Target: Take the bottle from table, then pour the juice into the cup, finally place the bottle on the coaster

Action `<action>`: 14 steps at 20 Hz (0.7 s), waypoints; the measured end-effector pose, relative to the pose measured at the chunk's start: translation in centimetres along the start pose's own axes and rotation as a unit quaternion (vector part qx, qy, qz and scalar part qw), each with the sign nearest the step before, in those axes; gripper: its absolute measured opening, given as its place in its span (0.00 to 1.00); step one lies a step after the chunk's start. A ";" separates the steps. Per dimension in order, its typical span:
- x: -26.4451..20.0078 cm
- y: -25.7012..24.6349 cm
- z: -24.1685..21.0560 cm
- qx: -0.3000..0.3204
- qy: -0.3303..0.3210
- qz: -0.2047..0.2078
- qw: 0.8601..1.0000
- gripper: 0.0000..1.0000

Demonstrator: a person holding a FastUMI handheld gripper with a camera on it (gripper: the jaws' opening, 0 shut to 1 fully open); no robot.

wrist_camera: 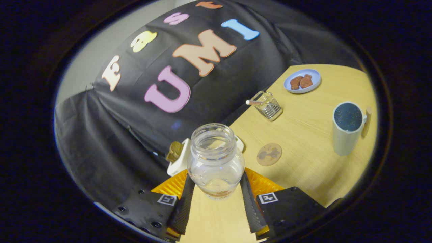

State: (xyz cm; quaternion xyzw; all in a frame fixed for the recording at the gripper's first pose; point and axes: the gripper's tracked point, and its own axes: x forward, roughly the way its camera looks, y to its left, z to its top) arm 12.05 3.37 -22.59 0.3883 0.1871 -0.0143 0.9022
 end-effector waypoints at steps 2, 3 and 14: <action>0.1 -0.6 2.5 0.045 -0.031 0.003 0.998 0.72; 0.1 -0.9 3.5 0.065 -0.043 0.004 0.997 0.72; 0.0 -3.7 10.4 0.259 -0.159 0.049 0.951 0.72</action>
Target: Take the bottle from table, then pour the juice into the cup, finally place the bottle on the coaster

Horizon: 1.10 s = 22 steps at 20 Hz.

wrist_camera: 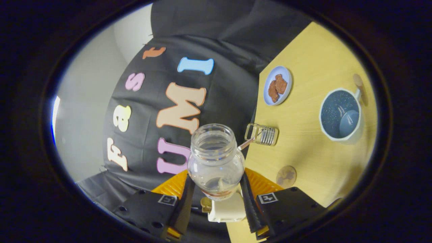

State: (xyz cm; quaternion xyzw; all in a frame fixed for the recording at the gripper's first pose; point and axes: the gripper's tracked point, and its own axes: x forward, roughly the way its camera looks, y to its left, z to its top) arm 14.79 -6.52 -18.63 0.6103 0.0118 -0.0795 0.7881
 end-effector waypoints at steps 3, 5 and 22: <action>-0.3 -0.4 1.6 0.039 -0.022 0.010 0.999 0.72; -0.3 -0.3 2.1 0.064 -0.032 0.021 0.997 0.72; 1.3 0.8 3.7 0.164 -0.072 0.052 0.982 0.72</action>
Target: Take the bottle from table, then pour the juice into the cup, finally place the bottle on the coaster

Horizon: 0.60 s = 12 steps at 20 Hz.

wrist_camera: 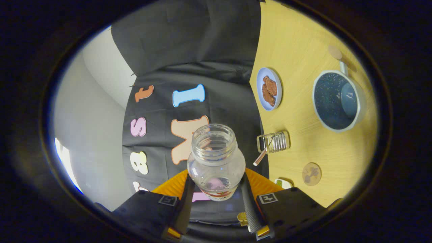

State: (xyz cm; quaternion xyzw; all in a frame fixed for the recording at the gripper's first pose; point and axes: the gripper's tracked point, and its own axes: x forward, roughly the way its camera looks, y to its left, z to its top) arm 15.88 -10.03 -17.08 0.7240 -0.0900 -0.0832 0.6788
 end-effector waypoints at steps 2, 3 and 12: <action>0.1 0.3 -0.1 0.006 -0.003 0.002 1.000 0.72; 0.1 0.3 0.0 0.008 -0.004 0.003 1.000 0.72; 0.4 0.4 0.1 0.018 -0.009 0.002 1.000 0.72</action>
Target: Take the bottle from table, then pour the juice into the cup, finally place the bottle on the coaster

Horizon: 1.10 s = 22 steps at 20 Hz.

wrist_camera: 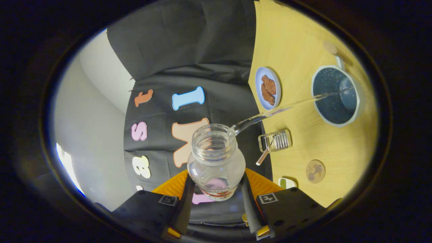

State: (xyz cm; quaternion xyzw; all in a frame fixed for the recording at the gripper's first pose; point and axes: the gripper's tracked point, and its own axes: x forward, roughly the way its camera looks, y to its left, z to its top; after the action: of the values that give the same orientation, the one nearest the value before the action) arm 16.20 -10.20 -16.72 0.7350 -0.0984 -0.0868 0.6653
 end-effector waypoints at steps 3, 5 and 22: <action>0.2 0.0 0.0 0.005 -0.002 0.001 1.000 0.72; 0.2 0.1 0.0 0.009 -0.003 0.002 1.000 0.72; 1.2 0.7 0.3 0.042 -0.020 0.007 0.999 0.71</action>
State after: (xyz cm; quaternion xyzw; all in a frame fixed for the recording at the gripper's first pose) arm 17.24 -10.83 -16.05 0.7594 -0.1202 -0.0929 0.6327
